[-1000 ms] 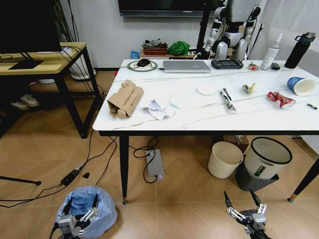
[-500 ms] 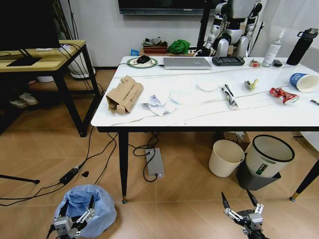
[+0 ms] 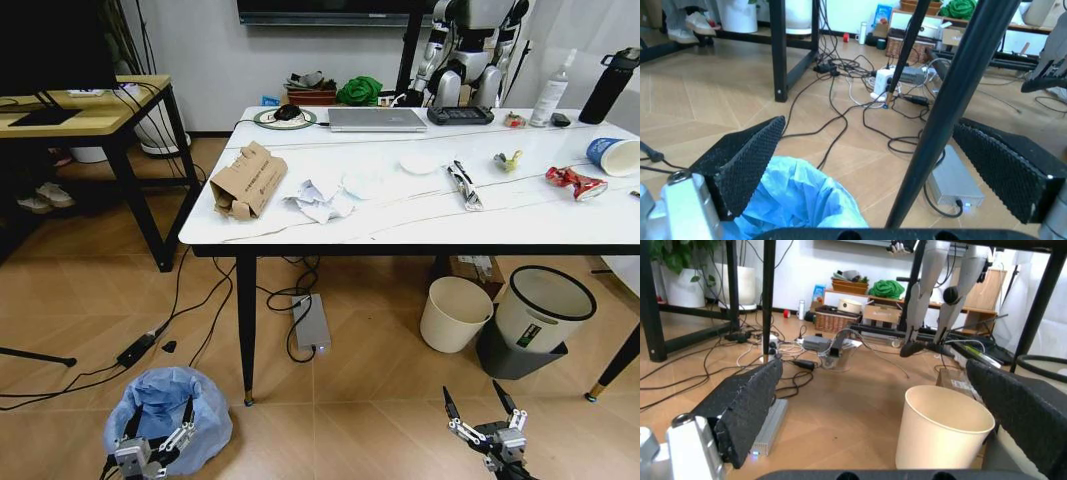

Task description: Pick up the trash bin and place the trash from the table into it.

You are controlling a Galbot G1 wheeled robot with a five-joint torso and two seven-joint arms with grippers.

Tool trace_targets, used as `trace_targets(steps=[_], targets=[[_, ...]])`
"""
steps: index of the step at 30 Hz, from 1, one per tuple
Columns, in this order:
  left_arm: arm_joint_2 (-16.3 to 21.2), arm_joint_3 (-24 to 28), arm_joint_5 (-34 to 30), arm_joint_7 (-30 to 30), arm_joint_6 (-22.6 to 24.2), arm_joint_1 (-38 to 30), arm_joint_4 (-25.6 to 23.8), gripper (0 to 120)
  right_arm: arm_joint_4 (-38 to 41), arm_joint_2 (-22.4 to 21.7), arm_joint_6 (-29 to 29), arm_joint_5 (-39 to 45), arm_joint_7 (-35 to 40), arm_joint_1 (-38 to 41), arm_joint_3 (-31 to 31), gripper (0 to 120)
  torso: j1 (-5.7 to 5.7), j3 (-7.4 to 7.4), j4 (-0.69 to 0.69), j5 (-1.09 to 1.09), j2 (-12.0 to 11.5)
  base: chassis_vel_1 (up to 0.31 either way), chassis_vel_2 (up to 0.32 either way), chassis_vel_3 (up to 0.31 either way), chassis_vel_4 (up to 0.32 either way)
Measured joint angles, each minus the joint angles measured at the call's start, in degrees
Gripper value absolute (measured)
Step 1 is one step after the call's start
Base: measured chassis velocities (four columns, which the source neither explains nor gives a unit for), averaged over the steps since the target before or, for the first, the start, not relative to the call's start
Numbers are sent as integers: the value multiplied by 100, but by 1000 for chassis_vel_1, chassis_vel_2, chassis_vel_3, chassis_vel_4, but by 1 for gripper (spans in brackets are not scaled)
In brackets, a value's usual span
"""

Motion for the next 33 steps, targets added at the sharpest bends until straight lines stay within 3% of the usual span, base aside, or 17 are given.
trace_targets(steps=[33], targets=[[-34, -5, 57, 17, -24, -21, 95, 96, -41, 0, 26, 21, -5, 8, 12, 100, -238, -524, 0, 0, -761, 0, 0, 0, 0]])
